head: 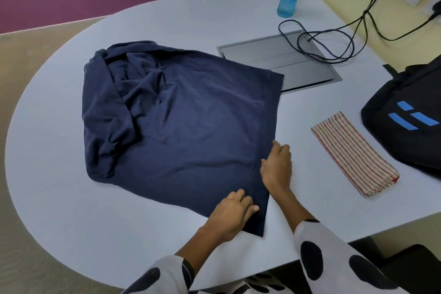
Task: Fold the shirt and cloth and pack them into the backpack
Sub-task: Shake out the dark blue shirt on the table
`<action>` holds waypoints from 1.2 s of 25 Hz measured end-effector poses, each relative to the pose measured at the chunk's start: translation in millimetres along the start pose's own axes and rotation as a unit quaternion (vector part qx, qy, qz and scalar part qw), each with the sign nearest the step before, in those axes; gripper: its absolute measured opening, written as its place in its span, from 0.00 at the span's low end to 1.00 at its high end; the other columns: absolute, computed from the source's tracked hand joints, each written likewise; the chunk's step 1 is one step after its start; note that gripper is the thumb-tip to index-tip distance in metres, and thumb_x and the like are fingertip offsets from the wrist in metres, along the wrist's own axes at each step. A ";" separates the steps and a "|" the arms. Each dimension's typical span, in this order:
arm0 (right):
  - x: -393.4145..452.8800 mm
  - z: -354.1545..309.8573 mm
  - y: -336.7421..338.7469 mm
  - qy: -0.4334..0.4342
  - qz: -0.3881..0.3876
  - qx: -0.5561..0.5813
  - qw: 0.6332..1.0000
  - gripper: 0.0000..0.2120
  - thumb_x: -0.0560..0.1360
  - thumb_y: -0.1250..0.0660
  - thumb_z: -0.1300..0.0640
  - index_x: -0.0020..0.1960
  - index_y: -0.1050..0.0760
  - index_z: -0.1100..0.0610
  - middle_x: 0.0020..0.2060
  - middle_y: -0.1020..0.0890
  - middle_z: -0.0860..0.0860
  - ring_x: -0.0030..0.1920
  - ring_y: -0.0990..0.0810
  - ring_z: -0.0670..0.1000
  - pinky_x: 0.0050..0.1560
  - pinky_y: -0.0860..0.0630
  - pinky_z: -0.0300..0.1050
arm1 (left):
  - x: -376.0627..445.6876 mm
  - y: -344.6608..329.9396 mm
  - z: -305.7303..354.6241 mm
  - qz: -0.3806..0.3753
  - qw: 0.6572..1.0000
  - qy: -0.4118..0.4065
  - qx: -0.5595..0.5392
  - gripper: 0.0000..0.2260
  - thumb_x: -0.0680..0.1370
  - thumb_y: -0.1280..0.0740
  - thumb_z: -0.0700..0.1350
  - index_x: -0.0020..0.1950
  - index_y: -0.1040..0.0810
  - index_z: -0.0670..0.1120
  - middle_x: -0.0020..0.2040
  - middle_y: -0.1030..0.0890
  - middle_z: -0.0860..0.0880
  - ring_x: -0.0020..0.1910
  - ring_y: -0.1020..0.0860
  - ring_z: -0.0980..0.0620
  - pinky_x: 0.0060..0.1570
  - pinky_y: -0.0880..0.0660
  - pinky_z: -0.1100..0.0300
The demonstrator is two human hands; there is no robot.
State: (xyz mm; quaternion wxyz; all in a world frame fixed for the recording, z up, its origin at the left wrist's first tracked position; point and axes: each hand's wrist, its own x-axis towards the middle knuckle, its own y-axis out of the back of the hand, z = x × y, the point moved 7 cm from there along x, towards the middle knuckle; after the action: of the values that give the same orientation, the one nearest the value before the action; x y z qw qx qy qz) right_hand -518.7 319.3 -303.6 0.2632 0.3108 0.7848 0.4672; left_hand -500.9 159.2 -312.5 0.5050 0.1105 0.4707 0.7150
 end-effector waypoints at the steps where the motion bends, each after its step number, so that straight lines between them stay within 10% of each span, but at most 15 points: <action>1: -3.5 -17.9 -4.4 0.087 0.004 -0.015 0.996 0.29 0.76 0.33 0.58 0.73 0.41 0.62 0.68 0.34 0.62 0.66 0.31 0.61 0.64 0.31 0.50 | 1.1 10.5 -8.4 0.068 0.997 0.003 0.023 0.15 0.81 0.45 0.56 0.51 0.26 0.47 0.51 0.30 0.50 0.47 0.30 0.51 0.50 0.29 0.54; 4: -21.5 -38.2 -47.4 0.209 -0.118 -0.069 0.968 0.35 0.79 0.46 0.43 0.77 0.53 0.62 0.77 0.52 0.60 0.77 0.52 0.57 0.75 0.52 0.49 | 1.7 35.0 -43.8 0.163 0.978 0.030 0.124 0.22 0.74 0.42 0.63 0.57 0.25 0.49 0.59 0.25 0.47 0.57 0.25 0.46 0.54 0.25 0.51; 9: -33.4 -17.4 -56.4 0.162 -0.078 -0.112 0.977 0.42 0.77 0.65 0.34 0.72 0.37 0.64 0.73 0.35 0.59 0.73 0.35 0.58 0.69 0.35 0.52 | -8.5 38.4 -103.2 0.105 0.975 0.074 0.183 0.39 0.72 0.48 0.73 0.74 0.36 0.49 0.74 0.34 0.43 0.70 0.32 0.45 0.62 0.28 0.47; 13: 3.5 -41.1 -33.8 0.128 -0.030 -0.038 0.991 0.39 0.79 0.60 0.35 0.64 0.27 0.64 0.62 0.24 0.61 0.64 0.26 0.61 0.62 0.27 0.55 | -2.8 45.3 -107.1 0.111 0.974 0.096 0.173 0.35 0.74 0.52 0.72 0.71 0.31 0.50 0.71 0.31 0.41 0.65 0.26 0.44 0.53 0.26 0.48; 19: 63.8 -46.8 -56.2 0.135 -0.090 -0.043 0.986 0.39 0.77 0.57 0.36 0.77 0.53 0.62 0.77 0.52 0.57 0.77 0.55 0.54 0.76 0.56 0.47 | 26.2 53.4 -93.4 0.079 0.963 -0.071 0.248 0.38 0.75 0.48 0.72 0.78 0.49 0.52 0.79 0.51 0.43 0.77 0.51 0.43 0.70 0.47 0.40; 25: 98.5 -63.5 -31.7 0.124 0.116 -0.035 0.985 0.22 0.75 0.32 0.55 0.65 0.27 0.63 0.65 0.28 0.64 0.66 0.31 0.64 0.66 0.31 0.62 | 9.1 21.2 -87.3 0.043 0.947 -0.188 0.257 0.35 0.75 0.51 0.72 0.76 0.41 0.55 0.77 0.41 0.47 0.75 0.41 0.43 0.66 0.45 0.38; 30: 137.4 -60.7 -59.5 0.165 0.004 -0.154 0.974 0.36 0.76 0.54 0.34 0.77 0.46 0.55 0.76 0.46 0.61 0.76 0.50 0.61 0.74 0.50 0.60 | 60.9 58.6 -98.8 0.122 0.953 -0.150 0.234 0.20 0.79 0.46 0.64 0.61 0.27 0.53 0.66 0.27 0.45 0.64 0.30 0.47 0.56 0.38 0.49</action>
State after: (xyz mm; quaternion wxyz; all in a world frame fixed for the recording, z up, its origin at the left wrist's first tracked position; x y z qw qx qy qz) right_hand -667.6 363.6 -348.0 0.1727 0.1881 0.7348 0.6283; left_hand -628.0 151.3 -338.5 0.4390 0.3884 0.5267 0.6157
